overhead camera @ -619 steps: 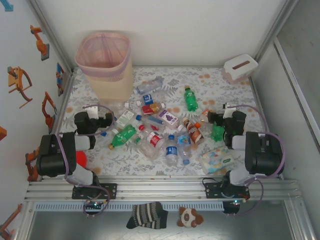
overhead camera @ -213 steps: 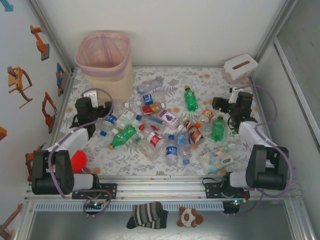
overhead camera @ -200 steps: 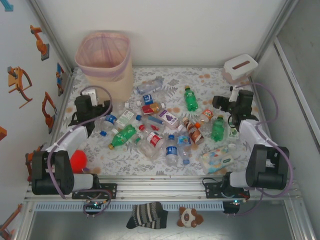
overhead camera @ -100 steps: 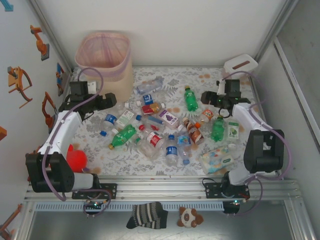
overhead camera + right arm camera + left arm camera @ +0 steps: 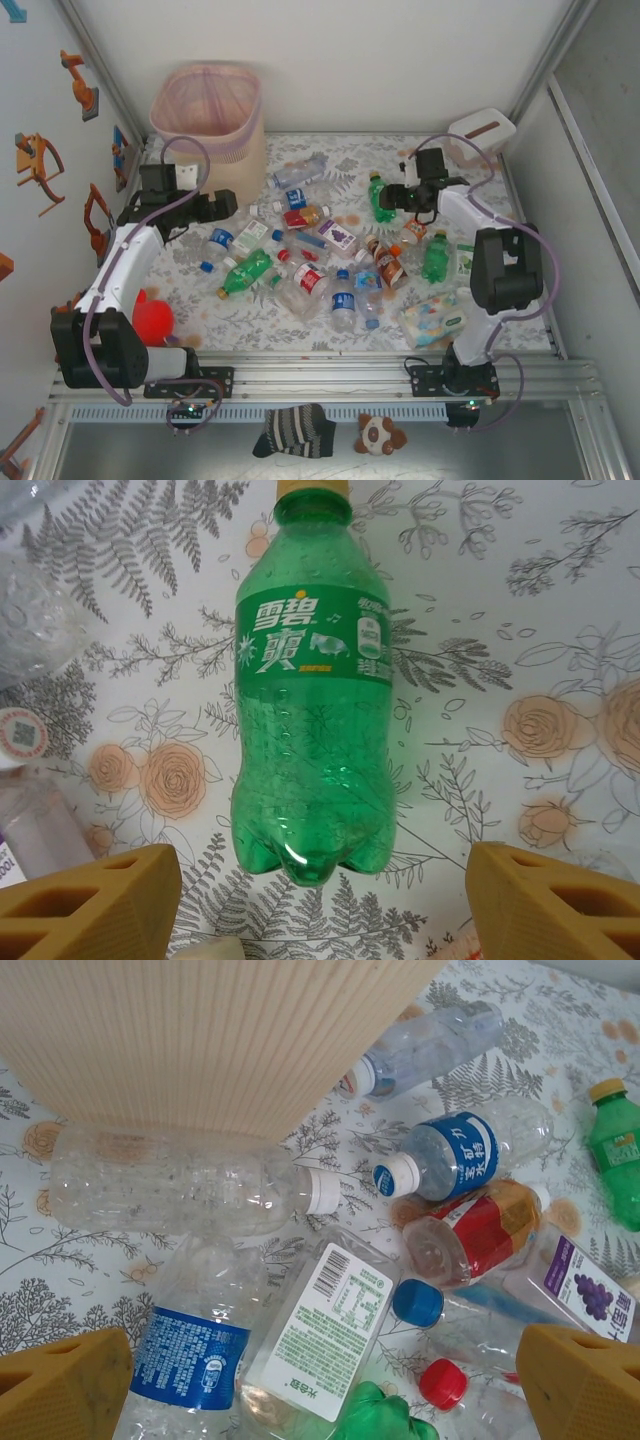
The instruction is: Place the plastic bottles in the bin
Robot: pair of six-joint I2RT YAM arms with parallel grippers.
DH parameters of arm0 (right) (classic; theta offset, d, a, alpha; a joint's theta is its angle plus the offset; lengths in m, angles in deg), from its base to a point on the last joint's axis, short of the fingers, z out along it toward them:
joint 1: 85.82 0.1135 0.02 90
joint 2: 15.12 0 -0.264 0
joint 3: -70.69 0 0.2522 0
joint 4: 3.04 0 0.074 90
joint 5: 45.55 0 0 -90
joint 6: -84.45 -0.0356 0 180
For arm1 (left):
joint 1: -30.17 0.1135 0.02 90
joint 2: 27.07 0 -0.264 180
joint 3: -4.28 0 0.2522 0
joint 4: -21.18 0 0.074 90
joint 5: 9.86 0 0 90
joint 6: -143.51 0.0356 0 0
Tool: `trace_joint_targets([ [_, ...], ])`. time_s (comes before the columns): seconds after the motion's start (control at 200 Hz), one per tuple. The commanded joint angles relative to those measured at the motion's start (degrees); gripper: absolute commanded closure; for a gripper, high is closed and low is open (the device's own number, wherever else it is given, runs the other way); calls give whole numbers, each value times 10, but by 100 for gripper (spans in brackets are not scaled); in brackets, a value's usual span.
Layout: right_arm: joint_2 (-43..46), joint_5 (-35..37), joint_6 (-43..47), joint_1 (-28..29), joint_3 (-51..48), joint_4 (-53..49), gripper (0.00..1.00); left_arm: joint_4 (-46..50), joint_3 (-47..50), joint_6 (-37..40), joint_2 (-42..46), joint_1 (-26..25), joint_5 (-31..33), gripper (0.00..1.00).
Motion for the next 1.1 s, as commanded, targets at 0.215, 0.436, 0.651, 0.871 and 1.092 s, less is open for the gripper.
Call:
trace_joint_targets([
  [0.215,-80,34,29,26,77,-57,24,4,3,30,8,3,-11,3],
  [0.436,-117,42,31,25,95,-66,23,6,4,32,13,4,-4,3],
  [0.651,-133,32,29,27,96,-64,24,6,3,28,10,5,-12,3],
  [0.871,-133,34,29,26,94,-62,28,4,4,26,8,5,-16,3],
  [1.092,-121,33,27,26,92,-61,34,5,4,24,11,5,-17,0],
])
